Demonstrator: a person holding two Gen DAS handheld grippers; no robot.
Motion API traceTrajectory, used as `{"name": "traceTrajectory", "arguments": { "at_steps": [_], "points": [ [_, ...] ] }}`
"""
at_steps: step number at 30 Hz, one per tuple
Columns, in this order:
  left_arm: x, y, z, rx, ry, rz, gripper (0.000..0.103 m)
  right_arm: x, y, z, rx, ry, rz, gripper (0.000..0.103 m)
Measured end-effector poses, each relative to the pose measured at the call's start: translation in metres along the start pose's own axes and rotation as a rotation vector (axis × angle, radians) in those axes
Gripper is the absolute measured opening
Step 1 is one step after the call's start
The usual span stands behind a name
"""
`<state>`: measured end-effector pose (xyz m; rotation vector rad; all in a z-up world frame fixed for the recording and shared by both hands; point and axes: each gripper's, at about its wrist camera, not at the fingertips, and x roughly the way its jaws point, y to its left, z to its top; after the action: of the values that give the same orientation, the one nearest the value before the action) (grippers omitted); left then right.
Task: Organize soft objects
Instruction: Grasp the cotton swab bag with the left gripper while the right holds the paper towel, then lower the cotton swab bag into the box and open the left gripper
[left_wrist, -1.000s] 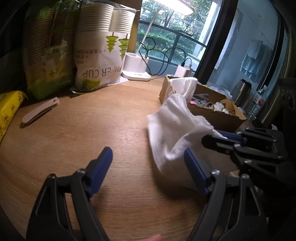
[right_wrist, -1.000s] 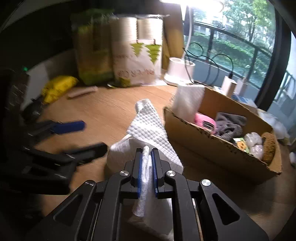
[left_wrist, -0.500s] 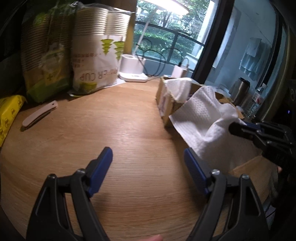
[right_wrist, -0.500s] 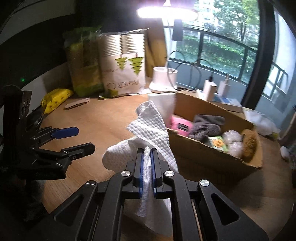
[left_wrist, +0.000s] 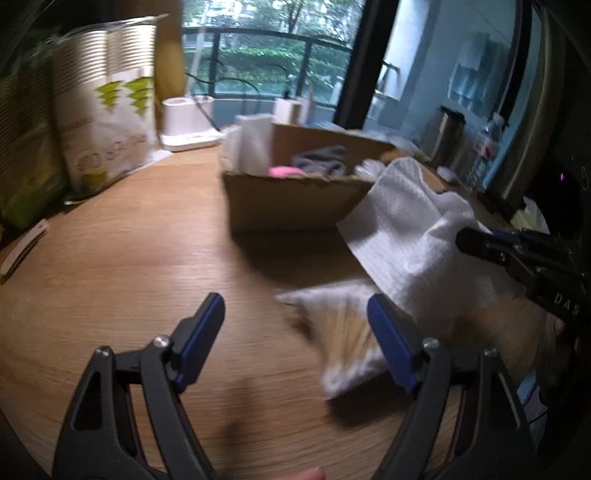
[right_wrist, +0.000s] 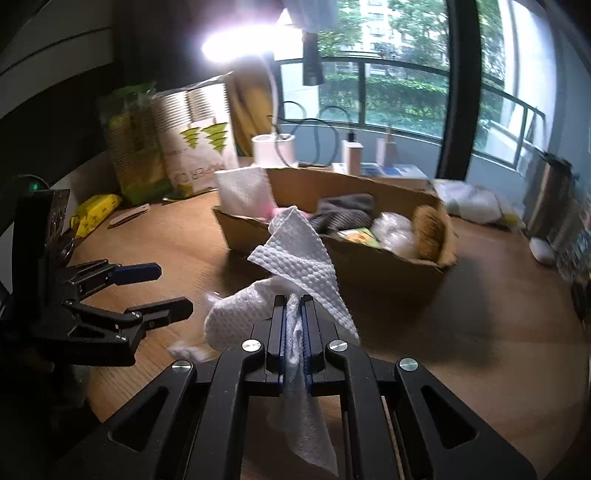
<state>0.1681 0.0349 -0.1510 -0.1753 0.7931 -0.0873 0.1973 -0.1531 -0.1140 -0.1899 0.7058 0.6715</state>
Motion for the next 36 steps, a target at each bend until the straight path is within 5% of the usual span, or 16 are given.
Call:
{"name": "traceTrajectory", "arguments": {
  "at_steps": [11, 22, 24, 27, 36],
  "points": [
    [0.036, -0.042, 0.0, 0.059, 0.106, 0.041, 0.081, -0.012, -0.054, -0.025, 0.098, -0.034, 0.002, 0.008],
    [0.054, -0.06, 0.0, 0.095, 0.127, 0.05, 0.079, -0.016, -0.078, -0.035, 0.132, -0.049, 0.025, 0.008],
    [0.055, -0.063, -0.001, 0.108, 0.123, 0.055, 0.061, -0.018, -0.081, -0.036, 0.135, -0.053, 0.024, 0.008],
    [0.054, -0.065, 0.0, 0.114, 0.124, 0.04, 0.051, -0.021, -0.084, -0.035, 0.14, -0.059, 0.023, 0.008],
    [0.032, -0.074, 0.018, 0.117, 0.063, 0.028, 0.047, -0.035, -0.083, -0.027, 0.115, -0.094, 0.029, 0.008]
  ]
}}
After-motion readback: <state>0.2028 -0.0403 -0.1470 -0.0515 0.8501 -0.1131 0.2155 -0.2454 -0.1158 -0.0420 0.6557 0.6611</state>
